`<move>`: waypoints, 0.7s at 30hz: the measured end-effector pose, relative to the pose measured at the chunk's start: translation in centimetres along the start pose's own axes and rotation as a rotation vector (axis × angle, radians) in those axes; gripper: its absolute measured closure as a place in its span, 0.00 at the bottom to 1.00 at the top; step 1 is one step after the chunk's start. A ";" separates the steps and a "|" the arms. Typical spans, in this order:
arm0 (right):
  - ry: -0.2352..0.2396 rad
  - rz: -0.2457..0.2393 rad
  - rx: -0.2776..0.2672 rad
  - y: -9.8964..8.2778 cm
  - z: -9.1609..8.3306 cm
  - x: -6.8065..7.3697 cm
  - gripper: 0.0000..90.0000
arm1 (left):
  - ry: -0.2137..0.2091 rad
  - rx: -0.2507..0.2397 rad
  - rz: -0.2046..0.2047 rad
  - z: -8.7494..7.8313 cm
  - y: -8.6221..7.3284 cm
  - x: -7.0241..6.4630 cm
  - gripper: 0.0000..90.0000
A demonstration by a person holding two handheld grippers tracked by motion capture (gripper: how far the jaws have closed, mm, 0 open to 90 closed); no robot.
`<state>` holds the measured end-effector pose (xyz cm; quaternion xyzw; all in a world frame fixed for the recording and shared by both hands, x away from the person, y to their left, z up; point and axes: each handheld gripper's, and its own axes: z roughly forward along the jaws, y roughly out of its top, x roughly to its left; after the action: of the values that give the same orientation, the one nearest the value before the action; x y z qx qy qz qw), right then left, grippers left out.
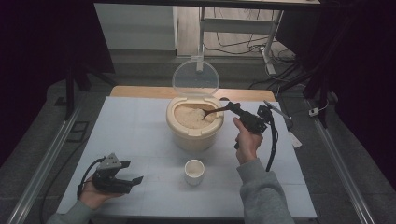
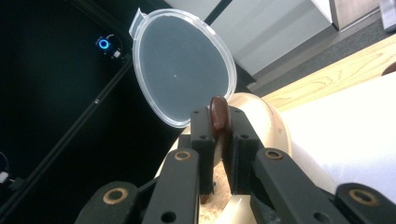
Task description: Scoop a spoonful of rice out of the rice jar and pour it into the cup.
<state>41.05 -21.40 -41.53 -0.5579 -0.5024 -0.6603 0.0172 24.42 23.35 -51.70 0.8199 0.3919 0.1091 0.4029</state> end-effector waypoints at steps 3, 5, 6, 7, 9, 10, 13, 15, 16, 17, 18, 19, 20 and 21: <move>0.010 0.004 0.001 0.1 -0.2 -0.1 0.92 | 0.000 0.001 0.001 0.0 0.0 0.0 0.19; 0.020 0.013 0.001 0.2 -0.2 -0.1 0.92 | 0.001 0.002 0.000 0.0 0.0 0.0 0.19; 0.024 0.014 0.000 0.2 -0.3 -0.1 0.92 | 0.001 0.001 0.000 0.0 0.0 0.0 0.19; 0.025 0.012 0.000 0.2 -0.4 -0.1 0.92 | 0.001 0.001 0.001 0.0 0.0 0.0 0.19; 0.030 0.017 0.004 0.2 -0.5 -0.2 0.92 | 0.000 0.002 0.001 0.1 0.0 0.0 0.19; 0.033 0.024 0.002 0.3 -0.5 -0.2 0.92 | 0.000 0.003 0.002 0.1 0.0 0.0 0.19; 0.037 0.038 0.001 0.4 -0.6 -0.4 0.92 | 0.001 0.004 0.003 0.1 0.0 0.0 0.19; 0.038 0.047 0.007 0.4 -0.7 -0.5 0.92 | 0.001 0.004 0.002 0.1 0.0 0.1 0.19; 0.040 0.052 0.002 0.4 -0.7 -0.6 0.92 | 0.001 0.005 0.002 0.1 0.0 0.1 0.19; 0.041 0.059 0.002 0.4 -0.7 -0.7 0.92 | 0.001 0.005 0.002 0.1 0.0 0.1 0.19; 0.043 0.068 0.001 0.4 -0.7 -0.7 0.92 | 0.001 0.006 0.002 0.1 0.0 0.1 0.19; 0.045 0.072 0.006 0.4 -0.7 -0.8 0.92 | 0.002 0.006 0.003 0.1 0.0 0.1 0.19; 0.047 0.082 0.002 0.4 -0.8 -0.9 0.92 | 0.002 0.006 0.004 0.1 0.0 0.1 0.19; 0.051 0.089 0.001 0.4 -0.8 -1.0 0.92 | 0.002 0.006 0.004 0.1 0.0 0.0 0.19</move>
<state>41.05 -22.66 -41.91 -0.5625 -0.4771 -0.6726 0.0597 24.51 23.31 -51.82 0.8218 0.3910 0.1095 0.3997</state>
